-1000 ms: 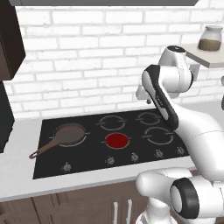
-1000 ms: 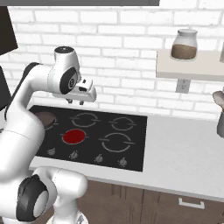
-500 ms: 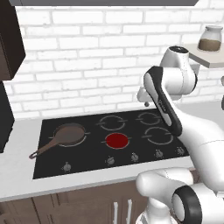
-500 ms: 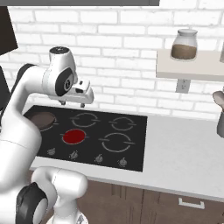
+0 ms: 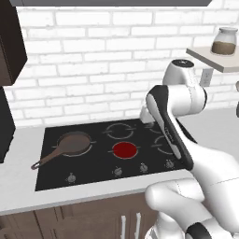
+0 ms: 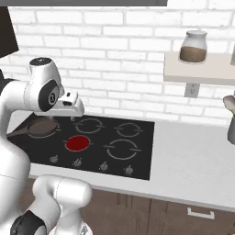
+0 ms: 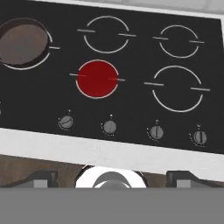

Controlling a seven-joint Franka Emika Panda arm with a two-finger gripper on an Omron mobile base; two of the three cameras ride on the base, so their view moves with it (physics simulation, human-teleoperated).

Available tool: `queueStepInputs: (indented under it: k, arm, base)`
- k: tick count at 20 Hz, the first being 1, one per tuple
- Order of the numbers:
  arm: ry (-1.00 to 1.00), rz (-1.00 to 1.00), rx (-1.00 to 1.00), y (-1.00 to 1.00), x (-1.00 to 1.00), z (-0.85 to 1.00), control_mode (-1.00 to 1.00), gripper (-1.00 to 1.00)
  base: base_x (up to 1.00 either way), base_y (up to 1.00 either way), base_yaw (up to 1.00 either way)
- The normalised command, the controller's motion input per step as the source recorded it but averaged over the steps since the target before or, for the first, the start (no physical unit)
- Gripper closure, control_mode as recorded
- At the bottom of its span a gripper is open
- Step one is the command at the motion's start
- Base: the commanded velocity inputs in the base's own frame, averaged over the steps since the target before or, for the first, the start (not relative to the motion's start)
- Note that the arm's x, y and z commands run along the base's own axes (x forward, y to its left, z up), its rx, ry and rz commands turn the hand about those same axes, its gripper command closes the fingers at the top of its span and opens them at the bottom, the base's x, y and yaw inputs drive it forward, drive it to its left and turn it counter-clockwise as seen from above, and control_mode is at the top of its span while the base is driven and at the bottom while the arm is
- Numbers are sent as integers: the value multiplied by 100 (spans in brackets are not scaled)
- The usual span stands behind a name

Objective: Turn off the front center burner of the stove.

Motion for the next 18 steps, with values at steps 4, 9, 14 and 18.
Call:
queueStepInputs:
  k: [4,9,14,18]
  arm:
    - [5,1,0,62,-11,-31,-100,-100]
    - [4,0,0,62,1,-35,-100,-100]
    - [10,-3,0,62,11,-42,-100,-100]
    - [4,-13,0,28,7,-34,-100,-100]
  base:
    - [0,0,0]
    - [0,0,0]
    - [0,0,0]
    - [0,0,0]
